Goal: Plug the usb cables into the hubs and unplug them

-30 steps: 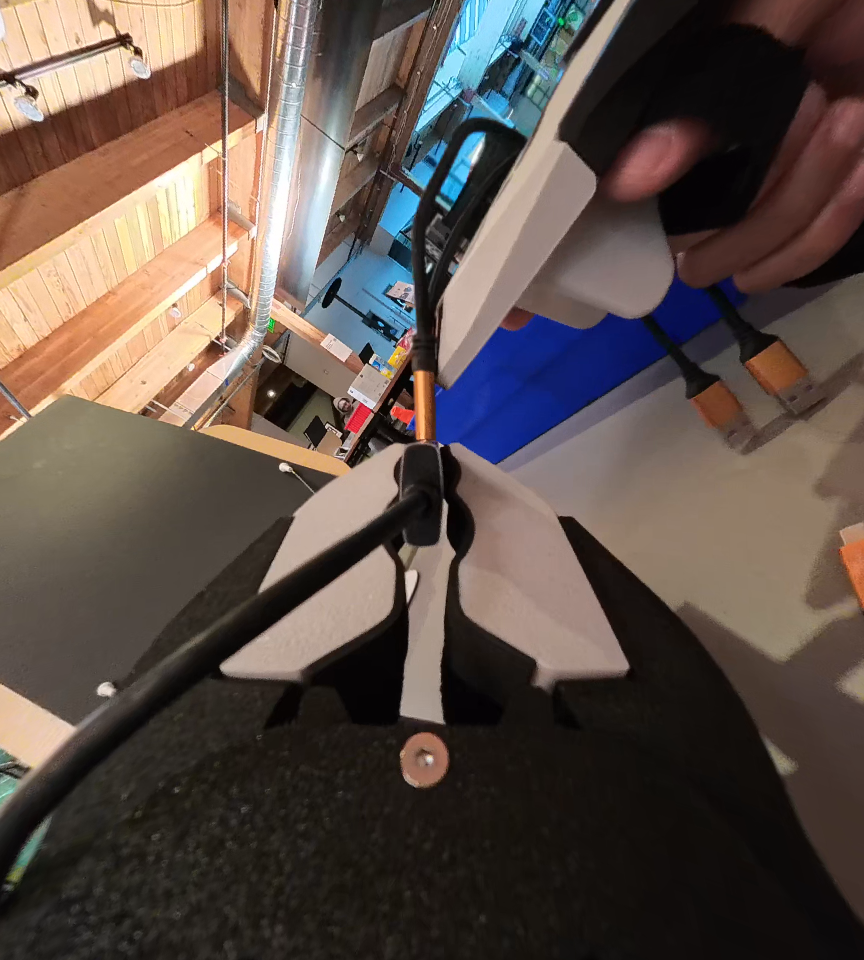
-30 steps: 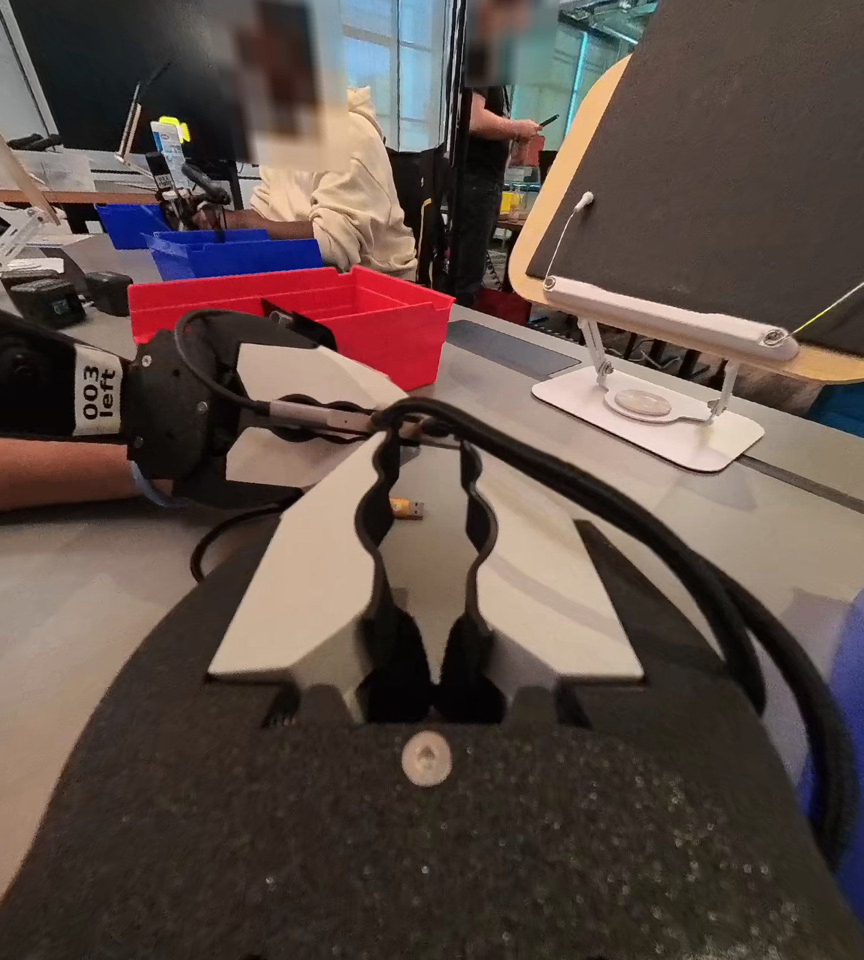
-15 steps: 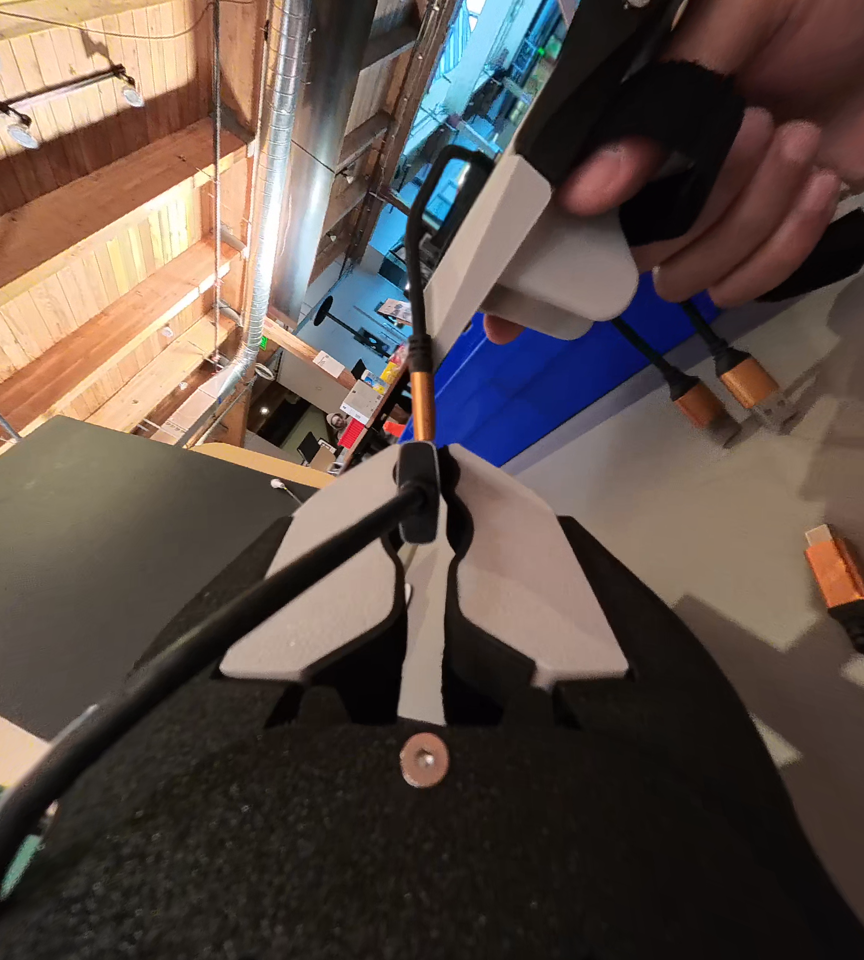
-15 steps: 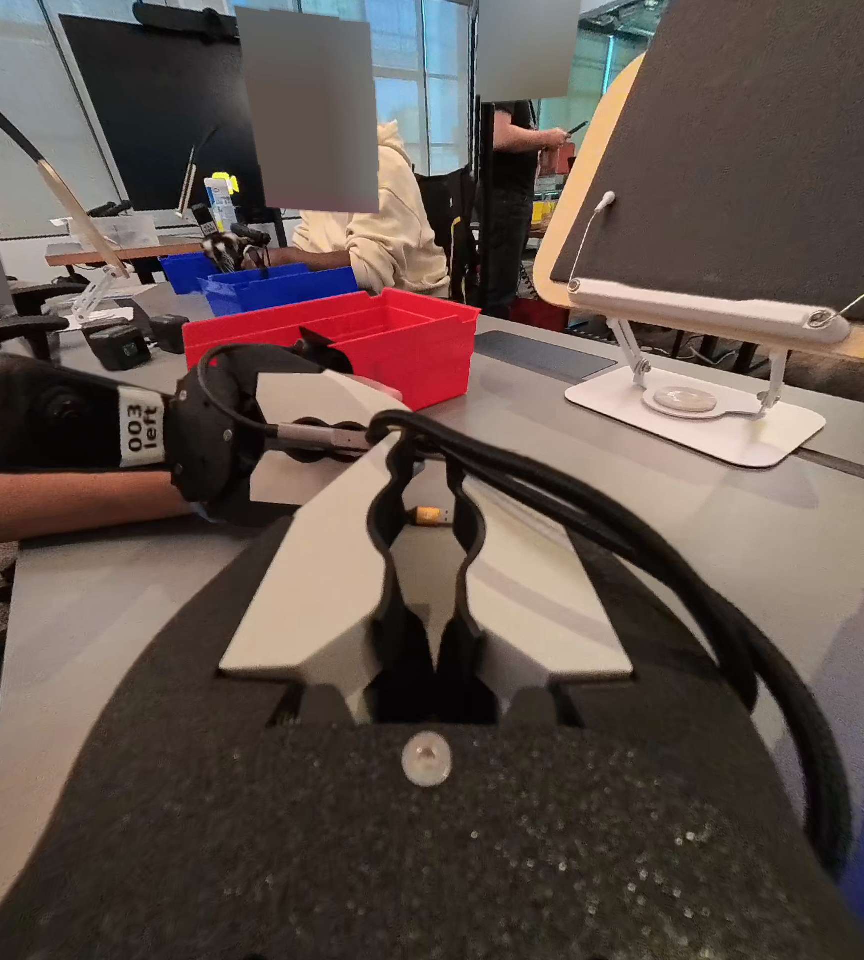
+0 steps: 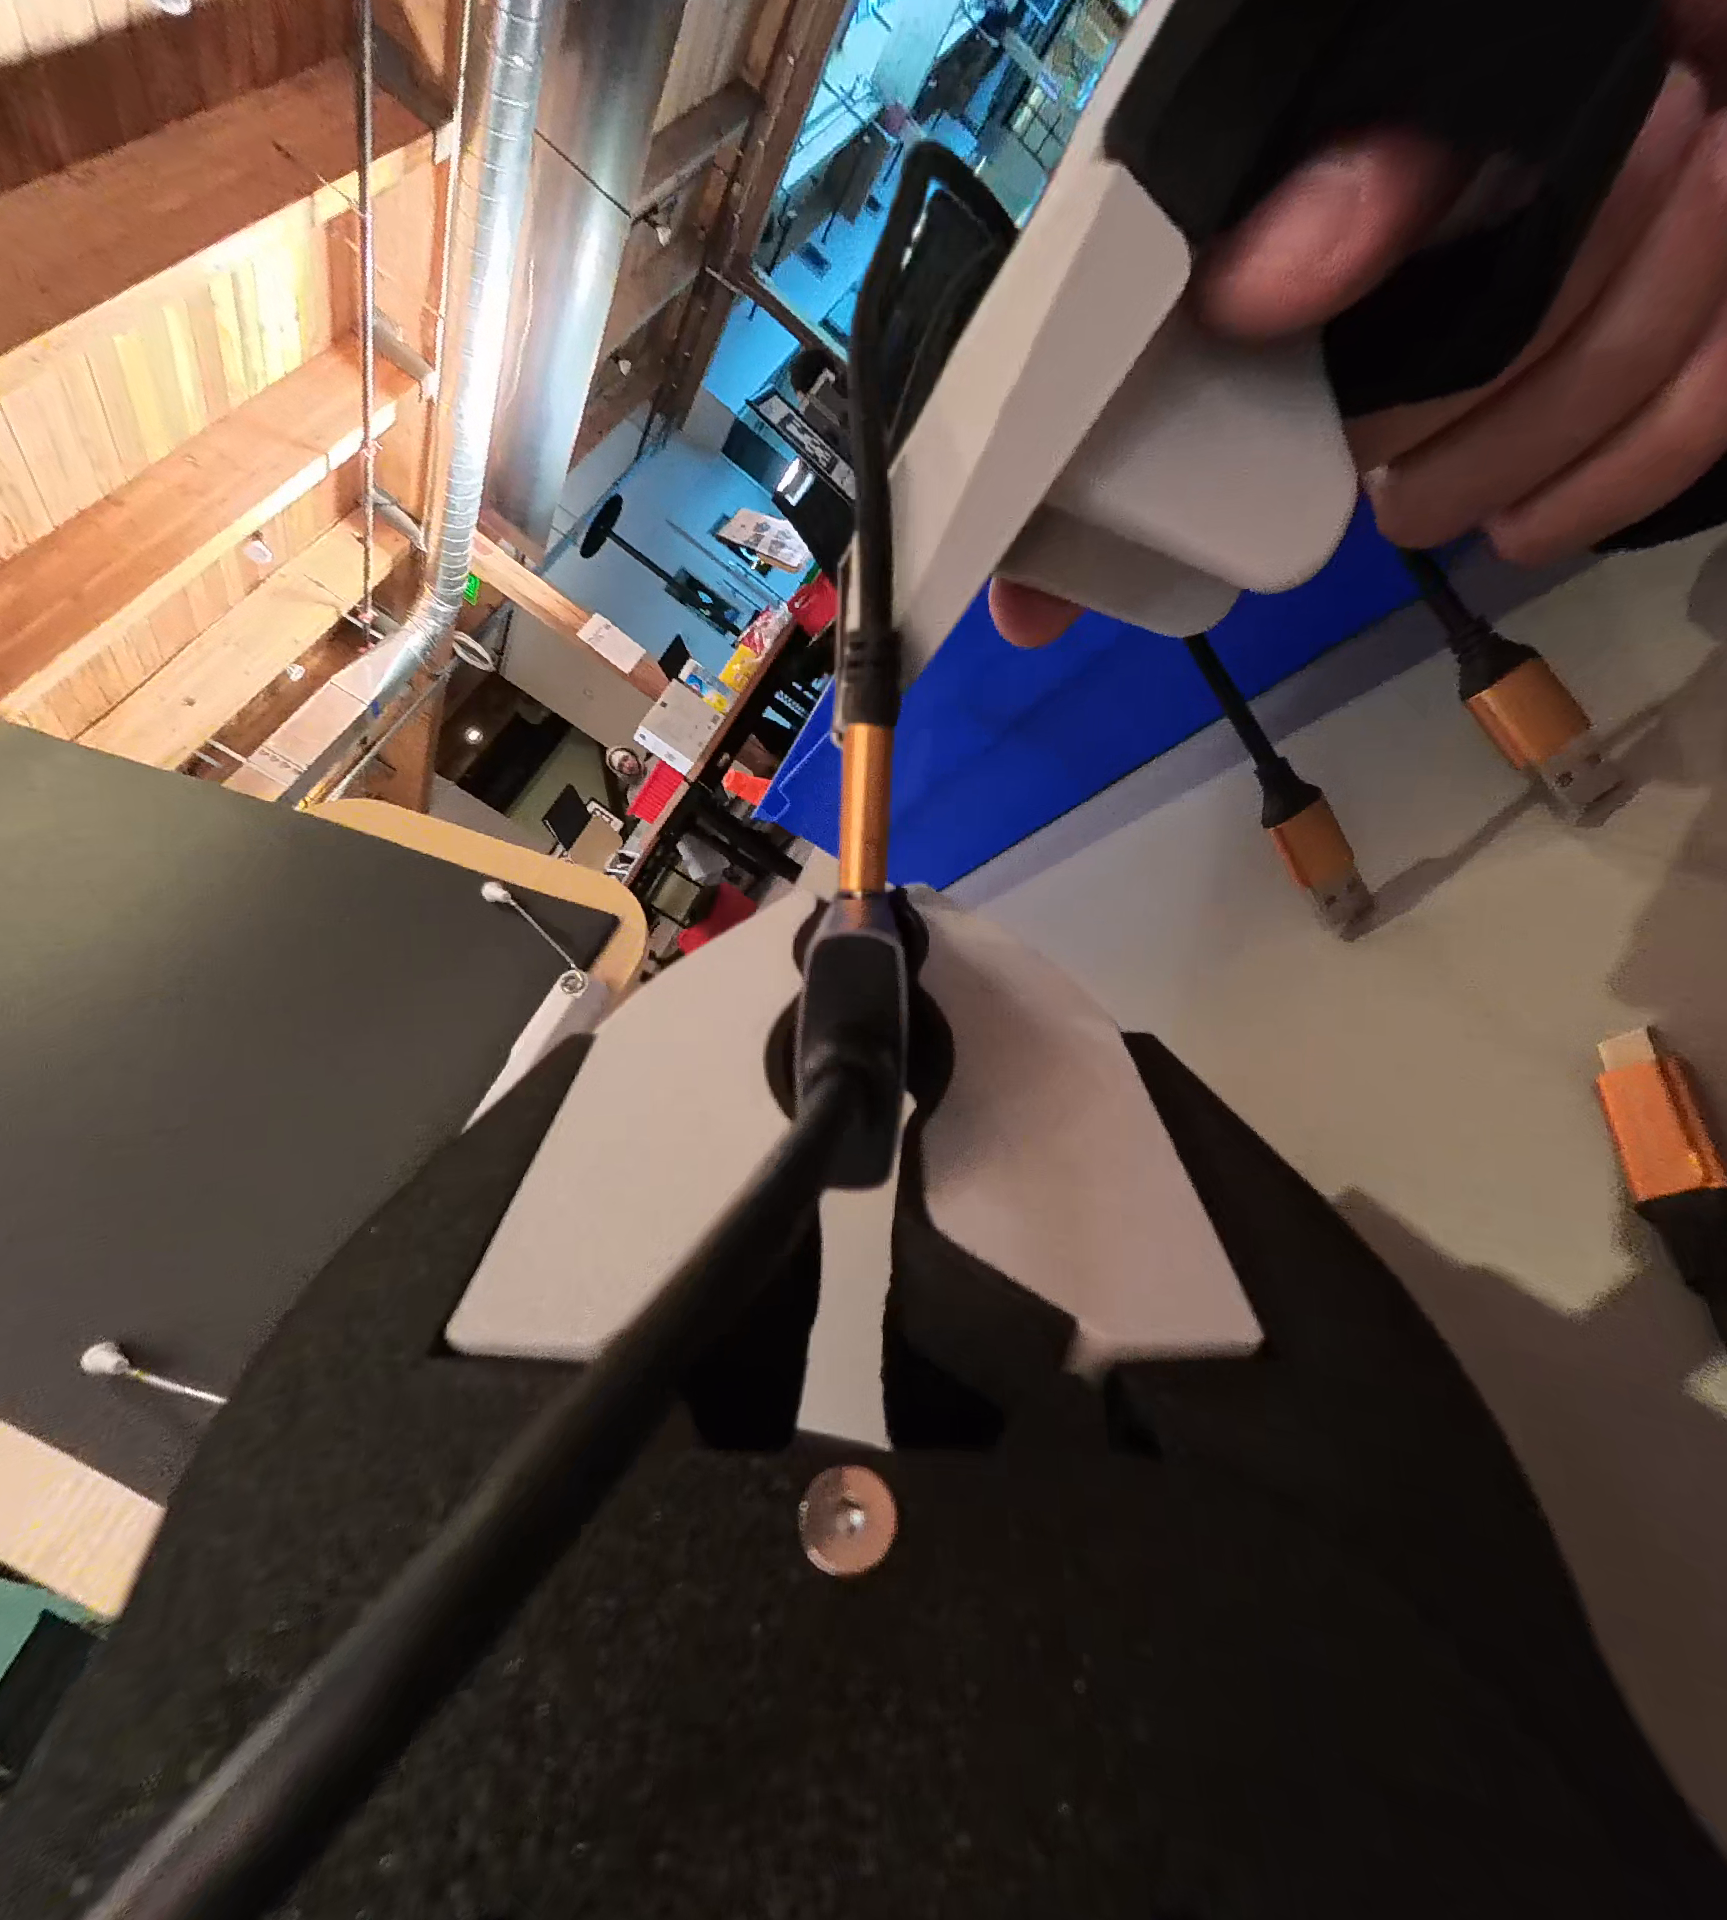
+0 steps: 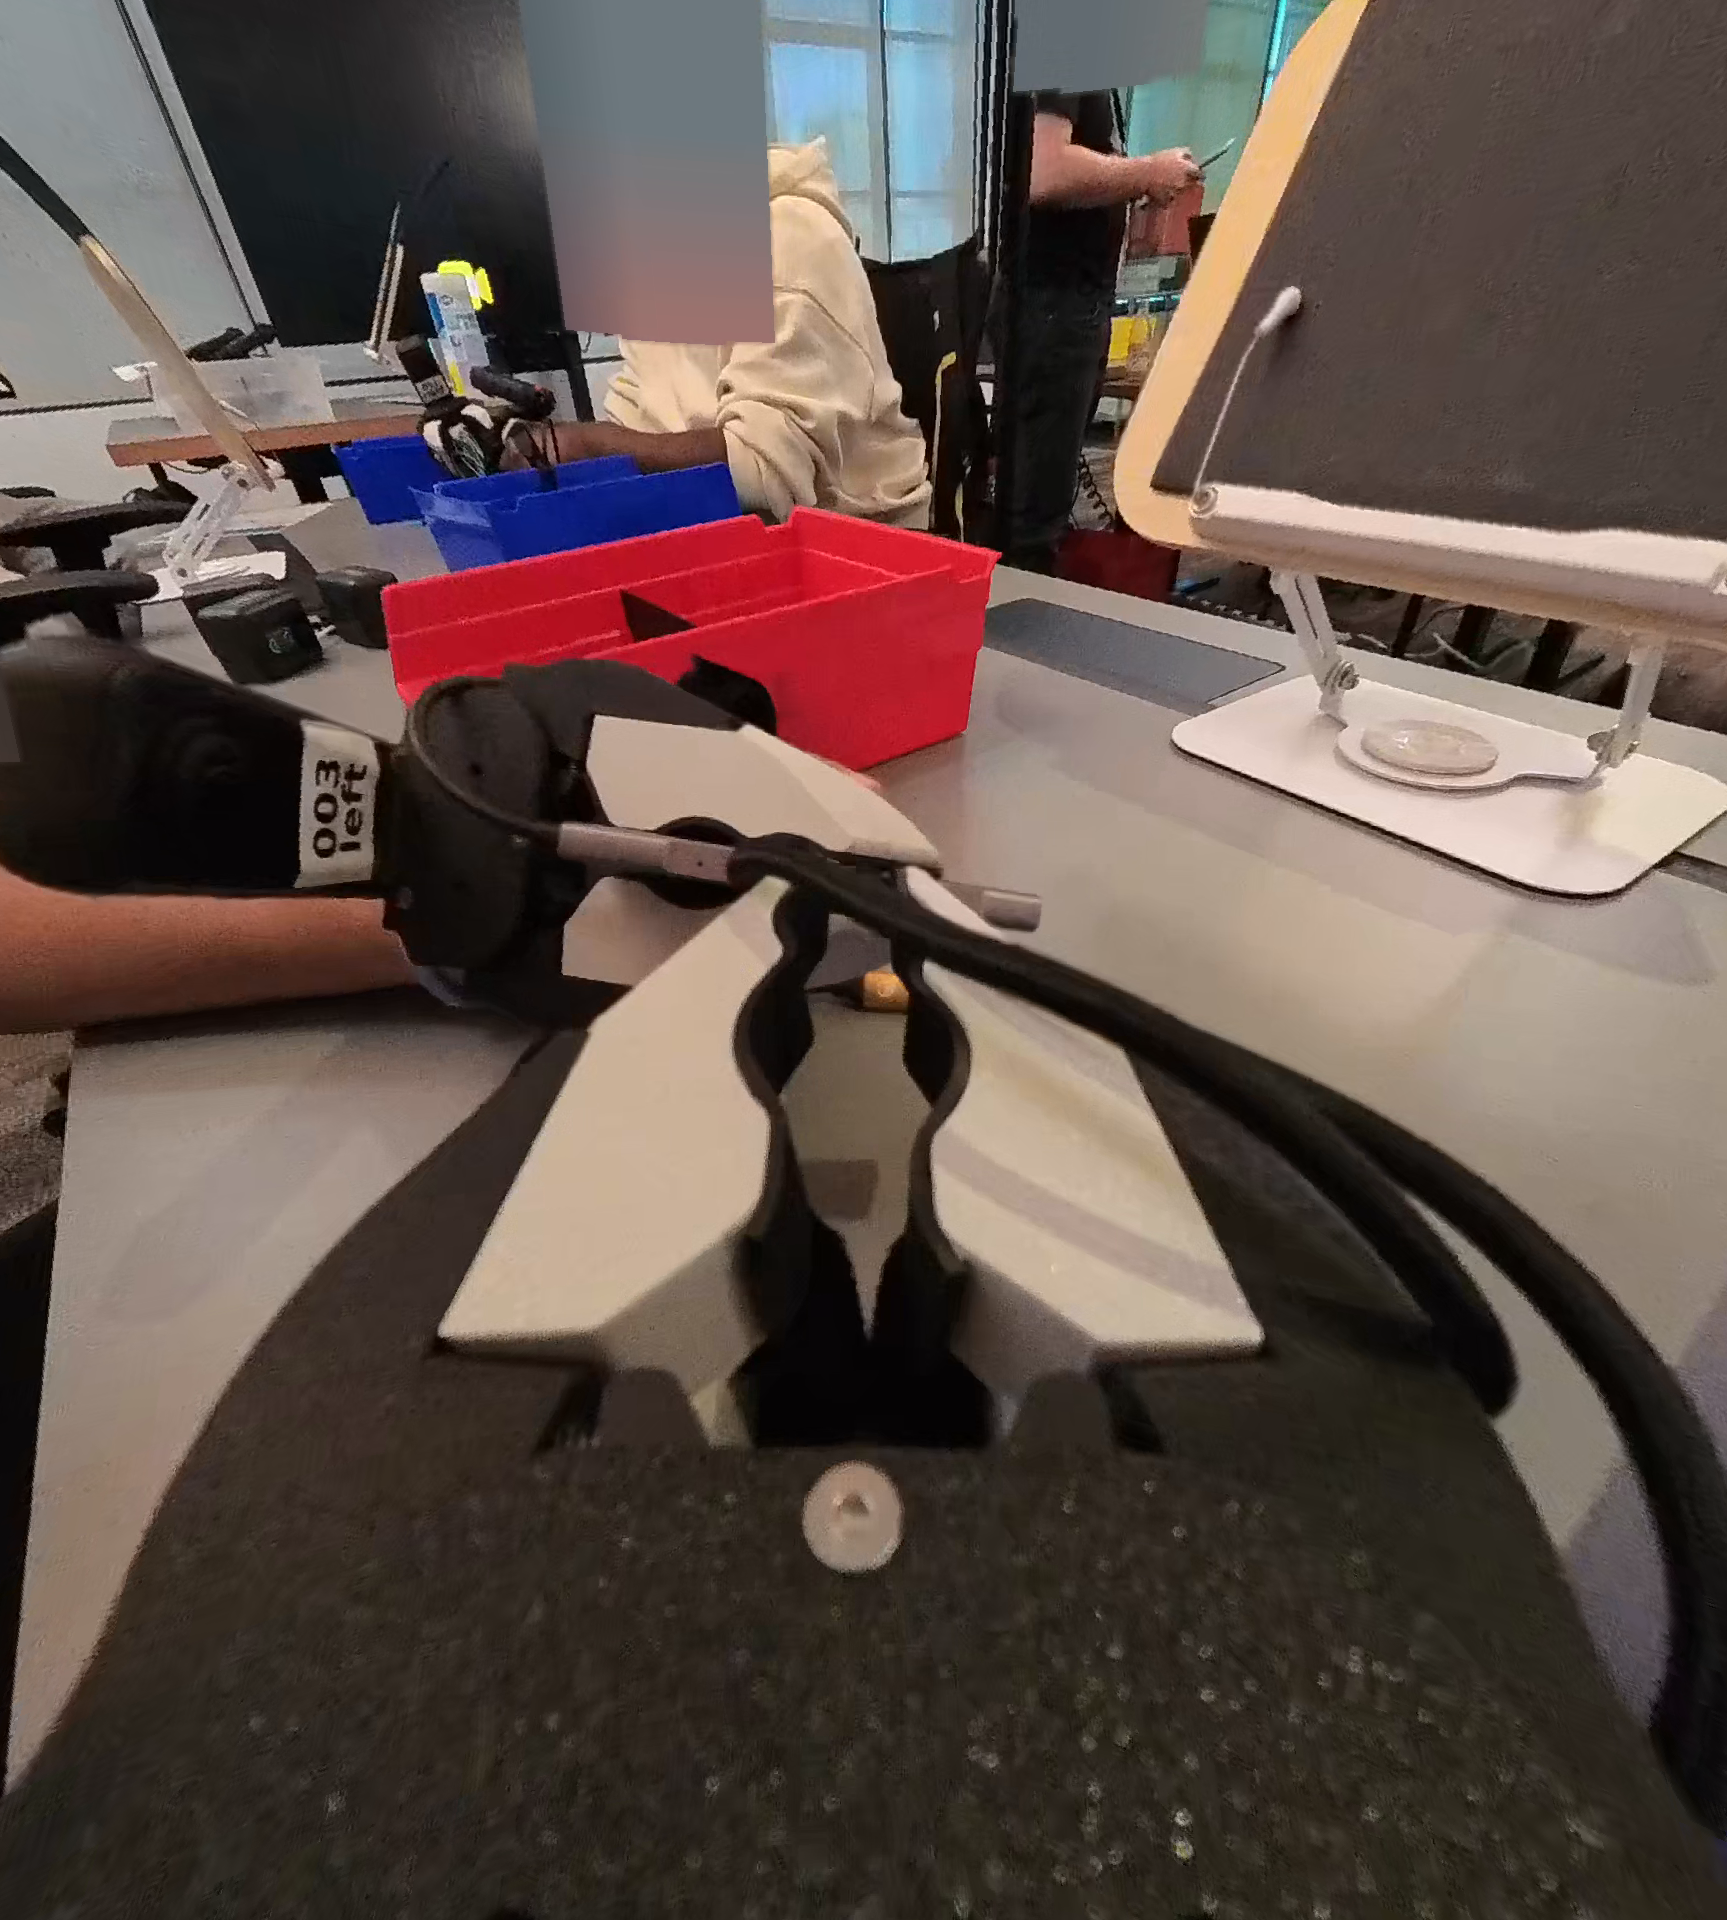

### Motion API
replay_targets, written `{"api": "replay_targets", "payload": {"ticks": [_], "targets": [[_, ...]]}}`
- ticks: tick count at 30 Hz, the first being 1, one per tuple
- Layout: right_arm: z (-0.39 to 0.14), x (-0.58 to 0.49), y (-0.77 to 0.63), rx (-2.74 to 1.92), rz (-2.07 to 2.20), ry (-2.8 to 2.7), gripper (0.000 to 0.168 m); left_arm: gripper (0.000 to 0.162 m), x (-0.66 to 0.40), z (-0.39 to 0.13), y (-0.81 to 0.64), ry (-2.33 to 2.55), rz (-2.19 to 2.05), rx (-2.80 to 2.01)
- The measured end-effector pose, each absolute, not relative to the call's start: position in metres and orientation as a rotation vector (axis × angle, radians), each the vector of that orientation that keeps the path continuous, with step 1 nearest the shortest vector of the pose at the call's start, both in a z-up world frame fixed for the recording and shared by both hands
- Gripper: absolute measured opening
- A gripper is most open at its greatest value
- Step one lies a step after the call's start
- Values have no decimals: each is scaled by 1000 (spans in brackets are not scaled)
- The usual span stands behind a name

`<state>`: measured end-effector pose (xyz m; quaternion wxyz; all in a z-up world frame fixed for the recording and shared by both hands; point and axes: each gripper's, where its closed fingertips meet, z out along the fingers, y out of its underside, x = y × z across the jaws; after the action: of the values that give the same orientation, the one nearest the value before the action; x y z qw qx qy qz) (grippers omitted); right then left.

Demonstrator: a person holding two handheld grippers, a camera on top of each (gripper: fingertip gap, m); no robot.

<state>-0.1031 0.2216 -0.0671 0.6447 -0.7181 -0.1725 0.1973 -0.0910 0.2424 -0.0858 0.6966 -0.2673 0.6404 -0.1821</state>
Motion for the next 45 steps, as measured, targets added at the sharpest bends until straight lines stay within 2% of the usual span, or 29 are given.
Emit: {"api": "replay_targets", "payload": {"ticks": [21,28,32,34,36,38,41,42,43,45], "targets": [[-81,-103,239,-1765,466,-409,9,8,-92,-95,258,1451,-254,-648],[-76,-101,254,-1721,445,-285,6,10,-90,-92,277,1386,-387,-762],[-93,-131,227,-1797,501,-571,14,10,-105,-80,316,1243,-468,-942],[-125,-152,194,-1917,559,-871,24,10,-111,-79,327,1199,-508,-993],[-159,-141,181,-2022,409,-1061,34,10,-111,-78,332,1173,-550,-1024],[-179,-124,187,-2067,287,-1054,30,9,-111,-80,334,1177,-548,-1026],[-196,-132,178,-2128,403,-1053,32,9,-110,-81,333,1191,-533,-1013],[-195,-133,179,-2108,375,-1069,28,9,-110,-81,332,1194,-536,-1010],[-195,-133,179,-2091,337,-1094,16,10,-109,-82,331,1198,-537,-1009],[-195,-132,173,-2089,297,-1152,10,9,-109,-83,330,1204,-529,-1004]]}}
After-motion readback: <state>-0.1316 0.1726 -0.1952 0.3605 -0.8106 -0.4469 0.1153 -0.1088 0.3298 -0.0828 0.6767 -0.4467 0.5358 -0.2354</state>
